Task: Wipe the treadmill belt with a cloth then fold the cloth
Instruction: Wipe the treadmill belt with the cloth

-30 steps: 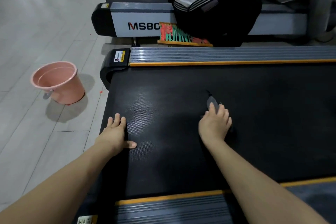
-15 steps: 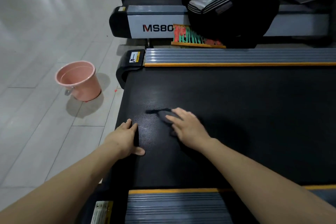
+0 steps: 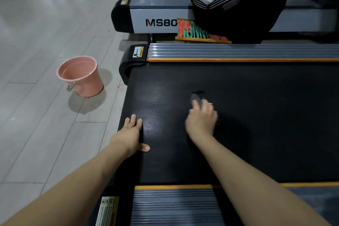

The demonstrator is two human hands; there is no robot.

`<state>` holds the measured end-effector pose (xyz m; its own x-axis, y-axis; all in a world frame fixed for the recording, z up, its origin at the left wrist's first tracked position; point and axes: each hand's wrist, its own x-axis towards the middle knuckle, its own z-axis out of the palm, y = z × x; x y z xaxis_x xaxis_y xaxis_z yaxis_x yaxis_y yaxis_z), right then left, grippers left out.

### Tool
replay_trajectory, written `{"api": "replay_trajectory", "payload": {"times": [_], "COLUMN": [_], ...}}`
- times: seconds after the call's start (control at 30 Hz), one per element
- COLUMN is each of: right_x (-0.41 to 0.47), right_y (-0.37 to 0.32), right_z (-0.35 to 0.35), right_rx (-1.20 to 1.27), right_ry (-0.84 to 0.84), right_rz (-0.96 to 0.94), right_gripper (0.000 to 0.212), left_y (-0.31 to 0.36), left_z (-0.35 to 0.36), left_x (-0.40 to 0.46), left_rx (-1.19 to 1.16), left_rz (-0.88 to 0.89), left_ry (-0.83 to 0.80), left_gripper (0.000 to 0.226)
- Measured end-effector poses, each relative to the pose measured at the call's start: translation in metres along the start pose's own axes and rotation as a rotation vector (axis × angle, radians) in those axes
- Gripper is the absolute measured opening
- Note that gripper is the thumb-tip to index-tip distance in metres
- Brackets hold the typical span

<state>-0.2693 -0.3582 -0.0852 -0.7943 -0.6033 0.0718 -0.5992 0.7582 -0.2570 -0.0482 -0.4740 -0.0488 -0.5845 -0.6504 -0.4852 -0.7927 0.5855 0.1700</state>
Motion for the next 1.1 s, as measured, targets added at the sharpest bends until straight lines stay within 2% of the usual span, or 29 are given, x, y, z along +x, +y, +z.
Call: {"api": "replay_trajectory", "payload": {"times": [0.13, 0.23, 0.3, 0.37, 0.5, 0.6, 0.7, 0.83, 0.93, 1.0, 1.1], "right_x": [-0.018, -0.012, -0.006, 0.005, 0.01, -0.002, -0.022, -0.05, -0.07, -0.074, -0.066], "right_y": [-0.067, -0.033, 0.011, 0.068, 0.156, 0.141, 0.085, -0.015, -0.072, -0.075, -0.032], "right_z": [0.023, 0.016, 0.003, -0.01, -0.029, -0.027, -0.016, 0.006, 0.023, 0.023, 0.012], "right_rx": [0.065, 0.101, 0.067, 0.065, 0.009, -0.011, -0.008, 0.052, 0.067, 0.073, 0.07], "right_ry": [-0.064, -0.135, -0.173, -0.123, 0.068, 0.08, 0.068, -0.008, -0.079, -0.14, -0.146], "right_rz": [-0.404, -0.686, -0.781, -0.656, -0.109, 0.144, 0.16, -0.065, -0.358, -0.533, -0.694], "right_gripper": [0.046, 0.042, 0.041, 0.043, 0.048, 0.045, 0.046, 0.047, 0.045, 0.043, 0.043], "left_y": [-0.001, -0.001, -0.003, -0.002, 0.0, 0.0, -0.003, -0.016, -0.023, -0.023, -0.014], "left_z": [0.002, 0.002, 0.003, 0.004, 0.004, 0.002, 0.005, 0.008, 0.011, 0.011, 0.009], "left_x": [0.003, 0.002, 0.002, 0.003, 0.003, 0.001, -0.008, -0.036, -0.051, -0.058, -0.064], "left_rx": [-0.025, -0.044, -0.052, -0.052, -0.031, -0.037, -0.086, -0.098, -0.092, -0.074, -0.021], "left_rz": [0.0, -0.004, -0.008, -0.011, -0.008, -0.002, -0.001, -0.019, -0.009, -0.009, -0.022], "left_ry": [0.009, 0.006, 0.011, 0.016, 0.017, 0.021, 0.053, 0.158, 0.119, 0.084, 0.081], "left_gripper": [0.122, 0.123, 0.124, 0.124, 0.125, 0.124, 0.12, 0.09, 0.09, 0.093, 0.091]}}
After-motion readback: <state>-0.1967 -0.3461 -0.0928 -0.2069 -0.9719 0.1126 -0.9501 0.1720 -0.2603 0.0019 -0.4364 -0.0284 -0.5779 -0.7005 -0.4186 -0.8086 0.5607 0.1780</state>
